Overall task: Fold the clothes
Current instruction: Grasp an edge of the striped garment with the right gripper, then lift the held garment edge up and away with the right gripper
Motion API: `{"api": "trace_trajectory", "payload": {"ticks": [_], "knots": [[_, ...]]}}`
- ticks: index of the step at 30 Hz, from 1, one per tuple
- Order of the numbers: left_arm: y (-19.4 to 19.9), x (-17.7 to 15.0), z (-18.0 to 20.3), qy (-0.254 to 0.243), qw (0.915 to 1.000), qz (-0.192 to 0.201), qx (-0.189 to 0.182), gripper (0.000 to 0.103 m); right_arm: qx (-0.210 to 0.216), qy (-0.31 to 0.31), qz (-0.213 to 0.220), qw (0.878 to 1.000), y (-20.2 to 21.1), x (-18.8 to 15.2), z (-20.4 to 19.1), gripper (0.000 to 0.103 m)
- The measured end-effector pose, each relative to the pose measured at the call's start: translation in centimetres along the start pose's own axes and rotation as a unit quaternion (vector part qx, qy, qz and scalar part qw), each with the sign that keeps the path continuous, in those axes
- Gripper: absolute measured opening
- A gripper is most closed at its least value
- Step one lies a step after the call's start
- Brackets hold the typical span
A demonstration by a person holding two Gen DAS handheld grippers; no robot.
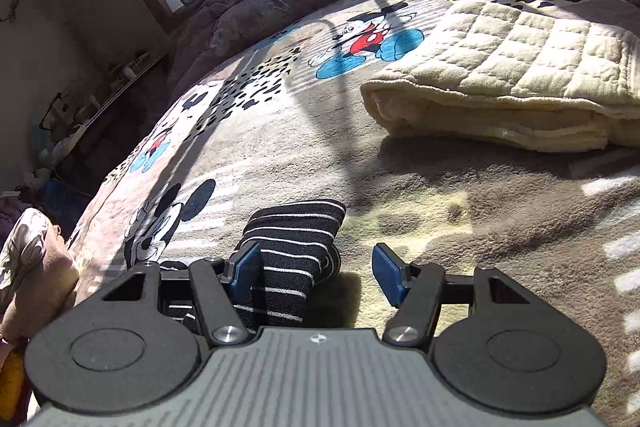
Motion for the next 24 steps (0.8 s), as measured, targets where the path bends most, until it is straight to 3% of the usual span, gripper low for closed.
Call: {"api": "trace_trajectory", "payload": {"ticks": [10,11,13,16,19,24], "knots": [[-0.2,0.2,-1.0,0.014,0.9999,-0.001,0.004,0.071,0.023,-0.081,0.003,0.996,-2.8,-0.2,2.0,0.06],[-0.2,0.2,-1.1,0.016,0.9999,-0.001,0.004,0.071,0.032,-0.083,0.006,0.996,-2.8,-0.3,1.8,0.057],[-0.3,0.2,-1.3,0.018,0.9998,0.0,0.006,0.071,0.044,-0.068,0.011,0.997,-2.7,-0.3,1.2,0.035],[-0.3,0.2,-1.6,0.022,0.9997,-0.002,0.006,0.071,0.043,-0.036,0.039,0.998,-1.7,0.1,0.1,0.017],[-0.3,0.2,-1.7,0.027,0.9996,-0.003,0.006,0.071,0.044,-0.028,0.068,0.996,-0.1,0.8,-0.3,0.008],[0.0,0.3,-1.4,0.02,0.9998,0.002,0.003,0.071,0.047,-0.017,0.099,0.994,2.8,1.8,-1.1,0.007]]}}
Point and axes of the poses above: each gripper's, at about its wrist camera, not at the fingertips, and y roughly against the way its jaws point, z to its right, x to its top, the point moved 2 cm from there along -y, roughly the way its jaws point, and after that the axes turned 10 degrees about z, right-handed, at the moved point
